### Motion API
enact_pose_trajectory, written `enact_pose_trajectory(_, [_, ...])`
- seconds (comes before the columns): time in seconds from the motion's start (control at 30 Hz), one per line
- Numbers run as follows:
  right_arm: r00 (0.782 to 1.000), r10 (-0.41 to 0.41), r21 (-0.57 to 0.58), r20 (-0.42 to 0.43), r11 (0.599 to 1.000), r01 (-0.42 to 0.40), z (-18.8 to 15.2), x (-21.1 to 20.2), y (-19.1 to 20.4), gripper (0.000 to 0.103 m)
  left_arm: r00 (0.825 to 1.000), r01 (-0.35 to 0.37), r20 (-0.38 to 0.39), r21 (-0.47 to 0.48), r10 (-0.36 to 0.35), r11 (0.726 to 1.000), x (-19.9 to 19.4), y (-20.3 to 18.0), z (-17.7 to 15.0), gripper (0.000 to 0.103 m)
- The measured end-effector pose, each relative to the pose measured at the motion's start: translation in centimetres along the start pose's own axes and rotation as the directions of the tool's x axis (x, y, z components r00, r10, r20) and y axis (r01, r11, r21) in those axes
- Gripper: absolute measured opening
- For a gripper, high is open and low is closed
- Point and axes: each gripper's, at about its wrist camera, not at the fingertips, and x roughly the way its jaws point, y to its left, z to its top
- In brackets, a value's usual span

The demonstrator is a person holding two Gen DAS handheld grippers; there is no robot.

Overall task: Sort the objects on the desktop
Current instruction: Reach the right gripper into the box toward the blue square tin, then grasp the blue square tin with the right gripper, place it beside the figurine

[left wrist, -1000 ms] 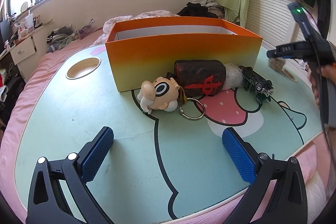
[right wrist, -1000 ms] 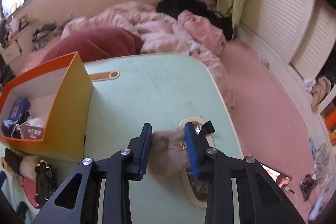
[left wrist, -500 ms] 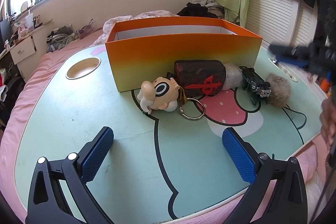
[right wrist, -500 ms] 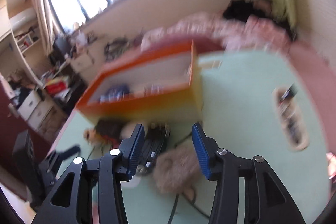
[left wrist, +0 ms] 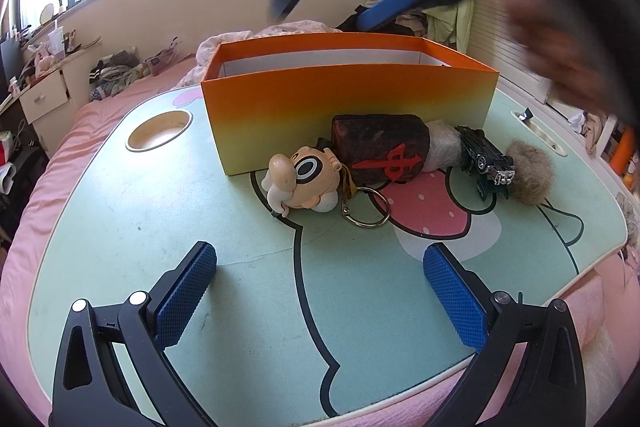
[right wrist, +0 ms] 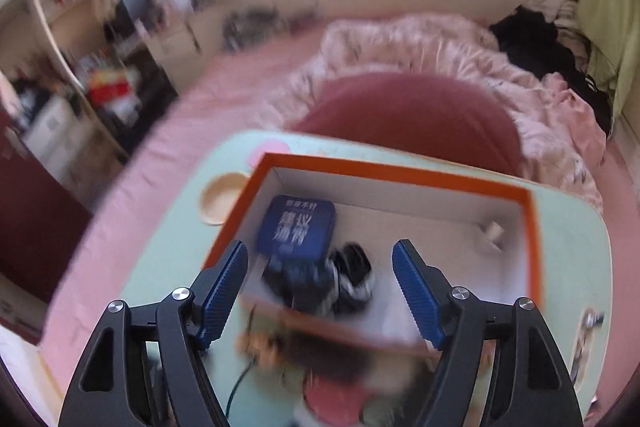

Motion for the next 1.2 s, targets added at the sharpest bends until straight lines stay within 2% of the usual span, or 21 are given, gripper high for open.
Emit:
enact_pose_trajectory(0.1, [0.989,-0.056,0.007,-0.136,0.998,0.057,1.9,5.0,0.4,0.056,1.0,0.006,0.007,0.002,-0.006,1.0,-0.1,0.1,-0.1,0.103])
enact_pose_trajectory(0.2, [0.979,-0.005,0.004,-0.202,1.0,0.006,2.3,7.5,1.1,0.056,1.0,0.012,0.016,0.004,-0.012,1.0,-0.2,0.2,-0.3,0.103])
enact_pose_trajectory(0.33, [0.976,0.015,0.018,-0.216,1.0,-0.011,2.3,8.6,1.6,0.064,1.0,0.021,0.02,-0.002,-0.021,1.0,-0.2,0.6,-0.3,0.103])
enact_pose_trajectory(0.4, [0.969,0.004,0.034,-0.246,0.999,0.004,2.6,9.0,1.0,0.074,1.0,0.023,0.021,-0.003,-0.023,1.0,-0.2,0.6,-0.3,0.103])
enact_pose_trajectory(0.47, [0.968,-0.003,0.032,-0.25,0.999,0.012,2.6,8.7,0.6,0.074,0.999,0.024,0.023,-0.001,-0.024,1.0,-0.2,0.6,-0.2,0.103])
enact_pose_trajectory(0.6, [0.971,-0.066,0.083,-0.228,0.993,0.087,2.3,7.6,-1.9,0.074,0.999,0.024,0.024,0.0,-0.024,1.0,-0.2,0.6,-0.2,0.103])
enact_pose_trajectory(0.7, [0.976,-0.016,0.056,-0.219,0.998,0.029,2.4,6.9,-1.5,0.074,0.999,0.021,0.025,0.004,-0.021,1.0,-0.1,0.6,-0.2,0.103])
enact_pose_trajectory(0.77, [0.979,-0.031,0.045,-0.202,0.998,0.041,2.6,6.8,-0.9,0.074,0.999,0.021,0.025,0.004,-0.022,1.0,-0.1,0.6,-0.2,0.103])
enact_pose_trajectory(0.83, [0.97,-0.081,0.01,-0.228,0.996,0.085,2.7,7.6,-0.1,0.075,0.999,0.022,0.025,0.004,-0.022,1.0,-0.1,0.6,-0.2,0.103])
enact_pose_trajectory(0.9, [0.944,-0.131,-0.029,-0.302,0.991,0.128,2.5,9.5,1.0,0.073,0.999,0.023,0.024,0.004,-0.023,1.0,-0.1,0.6,-0.2,0.103])
enact_pose_trajectory(0.93, [0.94,-0.149,-0.041,-0.307,0.989,0.144,2.4,9.7,1.3,0.072,0.999,0.023,0.023,0.004,-0.023,1.0,-0.1,0.6,-0.3,0.103])
enact_pose_trajectory(0.97, [0.943,-0.163,-0.038,-0.29,0.987,0.159,2.5,9.3,1.3,0.067,0.999,0.026,0.024,0.002,-0.026,1.0,-0.1,0.6,-0.3,0.103])
enact_pose_trajectory(1.03, [0.95,-0.144,-0.006,-0.276,0.989,0.148,2.4,8.9,0.8,0.067,0.999,0.026,0.027,0.004,-0.026,1.0,-0.1,0.6,-0.3,0.103])
enact_pose_trajectory(1.1, [0.982,-0.069,0.051,-0.173,0.996,0.079,2.6,7.2,-0.4,0.066,0.999,0.027,0.028,0.004,-0.027,1.0,0.0,0.6,-0.3,0.103])
enact_pose_trajectory(1.2, [1.0,0.004,0.123,0.024,0.992,-0.007,2.3,2.7,-2.7,0.066,0.999,0.026,0.027,0.006,-0.026,1.0,0.0,0.6,-0.4,0.103])
